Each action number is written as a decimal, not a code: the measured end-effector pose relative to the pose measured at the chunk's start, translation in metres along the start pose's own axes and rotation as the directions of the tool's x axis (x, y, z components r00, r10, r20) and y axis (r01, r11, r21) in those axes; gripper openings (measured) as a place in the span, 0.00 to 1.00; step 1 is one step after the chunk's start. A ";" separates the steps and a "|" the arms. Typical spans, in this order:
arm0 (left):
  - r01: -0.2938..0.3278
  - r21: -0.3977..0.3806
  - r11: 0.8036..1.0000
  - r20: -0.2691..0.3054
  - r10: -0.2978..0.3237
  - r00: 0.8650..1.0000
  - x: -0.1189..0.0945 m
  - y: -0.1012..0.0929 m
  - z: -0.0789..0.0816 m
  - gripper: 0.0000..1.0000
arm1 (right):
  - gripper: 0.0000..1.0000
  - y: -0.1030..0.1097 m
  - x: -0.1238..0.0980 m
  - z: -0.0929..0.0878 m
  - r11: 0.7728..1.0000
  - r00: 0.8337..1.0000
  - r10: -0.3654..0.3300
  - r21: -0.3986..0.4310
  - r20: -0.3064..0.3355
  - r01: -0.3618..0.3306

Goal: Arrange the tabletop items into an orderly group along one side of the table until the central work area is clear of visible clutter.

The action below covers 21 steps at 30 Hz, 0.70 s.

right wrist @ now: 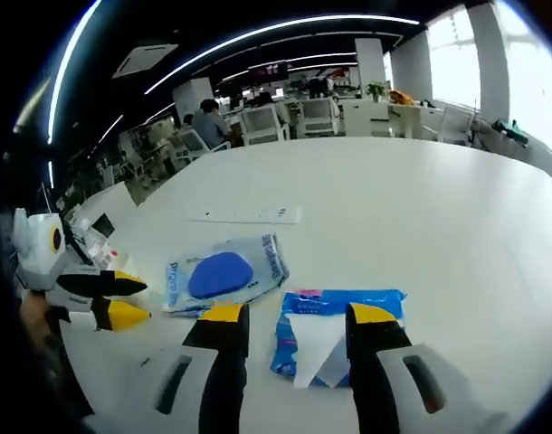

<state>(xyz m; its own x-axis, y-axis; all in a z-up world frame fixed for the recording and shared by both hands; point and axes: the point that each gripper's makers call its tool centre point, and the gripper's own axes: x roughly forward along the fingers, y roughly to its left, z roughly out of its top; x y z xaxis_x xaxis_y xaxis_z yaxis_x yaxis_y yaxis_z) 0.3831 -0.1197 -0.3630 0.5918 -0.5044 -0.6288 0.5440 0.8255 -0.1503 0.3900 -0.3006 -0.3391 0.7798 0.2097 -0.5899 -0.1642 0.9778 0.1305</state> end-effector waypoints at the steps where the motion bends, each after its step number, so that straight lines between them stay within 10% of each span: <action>1: 0.001 -0.013 1.000 0.000 -0.001 1.000 -0.002 0.002 0.000 0.37 | 0.42 0.005 0.000 0.002 1.000 1.000 0.002 -0.009 0.004 -0.002; 21: 0.082 -0.328 0.941 -0.003 -0.088 0.996 -0.008 0.009 -0.022 0.37 | 0.53 0.022 0.016 0.004 0.998 0.997 -0.032 0.051 -0.069 0.035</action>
<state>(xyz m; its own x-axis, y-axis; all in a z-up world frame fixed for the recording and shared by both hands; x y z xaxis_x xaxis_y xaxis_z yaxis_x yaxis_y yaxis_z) 0.3702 -0.1025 -0.3757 0.5398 -0.5739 -0.6158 0.3653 0.8188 -0.4429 0.4013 -0.2756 -0.3426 0.7411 0.1782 -0.6472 -0.1058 0.9831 0.1496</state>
